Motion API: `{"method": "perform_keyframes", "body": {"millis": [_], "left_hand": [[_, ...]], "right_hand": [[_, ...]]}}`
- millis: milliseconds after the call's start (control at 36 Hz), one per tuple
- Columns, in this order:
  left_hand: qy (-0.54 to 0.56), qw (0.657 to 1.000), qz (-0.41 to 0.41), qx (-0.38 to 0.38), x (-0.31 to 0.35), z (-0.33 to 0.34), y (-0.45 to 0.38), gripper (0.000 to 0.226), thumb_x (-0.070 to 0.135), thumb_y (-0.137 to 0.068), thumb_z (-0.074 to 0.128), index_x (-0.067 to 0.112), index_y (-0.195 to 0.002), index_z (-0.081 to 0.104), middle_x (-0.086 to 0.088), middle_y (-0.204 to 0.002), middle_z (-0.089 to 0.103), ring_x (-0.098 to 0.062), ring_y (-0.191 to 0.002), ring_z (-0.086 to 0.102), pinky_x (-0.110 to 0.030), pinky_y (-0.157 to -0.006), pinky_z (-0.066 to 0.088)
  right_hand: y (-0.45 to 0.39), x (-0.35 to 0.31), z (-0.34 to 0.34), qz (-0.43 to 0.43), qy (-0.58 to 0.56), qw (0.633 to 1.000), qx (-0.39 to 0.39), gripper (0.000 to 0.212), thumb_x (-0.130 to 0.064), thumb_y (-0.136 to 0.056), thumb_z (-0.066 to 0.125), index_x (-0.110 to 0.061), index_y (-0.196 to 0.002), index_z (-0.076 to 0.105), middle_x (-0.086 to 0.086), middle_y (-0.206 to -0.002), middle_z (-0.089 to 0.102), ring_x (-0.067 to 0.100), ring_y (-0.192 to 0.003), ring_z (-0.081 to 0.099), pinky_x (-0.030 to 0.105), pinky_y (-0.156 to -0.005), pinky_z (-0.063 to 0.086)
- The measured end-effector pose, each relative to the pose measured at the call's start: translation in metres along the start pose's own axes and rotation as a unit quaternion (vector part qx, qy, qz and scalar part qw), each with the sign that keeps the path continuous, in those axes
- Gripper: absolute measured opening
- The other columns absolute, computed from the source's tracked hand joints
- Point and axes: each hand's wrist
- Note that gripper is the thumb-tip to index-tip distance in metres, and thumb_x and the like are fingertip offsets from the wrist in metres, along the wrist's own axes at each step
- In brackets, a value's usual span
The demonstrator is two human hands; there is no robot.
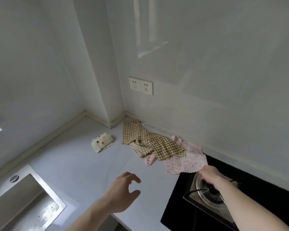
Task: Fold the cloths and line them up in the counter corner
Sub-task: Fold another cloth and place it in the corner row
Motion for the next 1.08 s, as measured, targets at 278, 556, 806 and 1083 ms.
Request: {"method": "perform_keyframes", "body": {"millis": [278, 556, 806, 1083], "left_hand": [[0.007, 0.992, 0.111, -0.053, -0.035, -0.03, -0.065, 0.022, 0.039, -0.092, 0.064, 0.046, -0.111, 0.057, 0.023, -0.12, 0.052, 0.005, -0.11, 0.052, -0.018, -0.089, 0.049], [0.06, 0.972, 0.194, -0.12, -0.002, -0.024, -0.075, 0.041, 0.037, -0.089, 0.067, 0.034, -0.129, 0.057, 0.019, -0.13, 0.053, -0.002, -0.113, 0.054, -0.028, -0.095, 0.051], [0.178, 0.952, 0.139, -0.206, 0.037, -0.001, -0.056, 0.114, 0.062, -0.061, 0.082, 0.029, -0.154, 0.025, 0.007, -0.15, 0.041, -0.017, -0.137, 0.045, -0.032, -0.103, 0.048], [0.212, 0.963, 0.143, -0.086, 0.0, -0.01, -0.04, 0.015, 0.035, -0.098, 0.056, 0.029, -0.09, 0.067, 0.013, -0.087, 0.073, -0.008, -0.086, 0.068, -0.029, -0.081, 0.056]], "right_hand": [[0.075, -0.047, 0.006, -0.074, -0.151, 0.977, 0.129, 0.041, -0.017, -0.101, 0.057, -0.017, -0.142, 0.054, 0.004, -0.132, 0.061, 0.011, -0.089, 0.07, 0.02, -0.063, 0.051], [0.208, -0.117, 0.024, -0.174, -0.244, 0.95, 0.087, 0.038, -0.022, -0.099, 0.061, -0.033, -0.135, 0.061, -0.007, -0.137, 0.058, 0.012, -0.112, 0.063, 0.025, -0.08, 0.055], [0.284, -0.142, 0.057, -0.186, -0.334, 0.921, 0.076, 0.035, -0.018, -0.098, 0.063, -0.03, -0.13, 0.068, 0.006, -0.115, 0.073, 0.014, -0.113, 0.067, 0.038, -0.102, 0.052], [0.293, -0.101, 0.076, -0.147, -0.275, 0.94, 0.139, 0.043, -0.005, -0.097, 0.062, -0.033, -0.128, 0.067, -0.013, -0.117, 0.073, 0.003, -0.112, 0.066, 0.036, -0.106, 0.051]]}}
Point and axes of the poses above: each hand's wrist, its own y-axis away from the middle knuckle, its own z-axis out of the palm, x = y × z
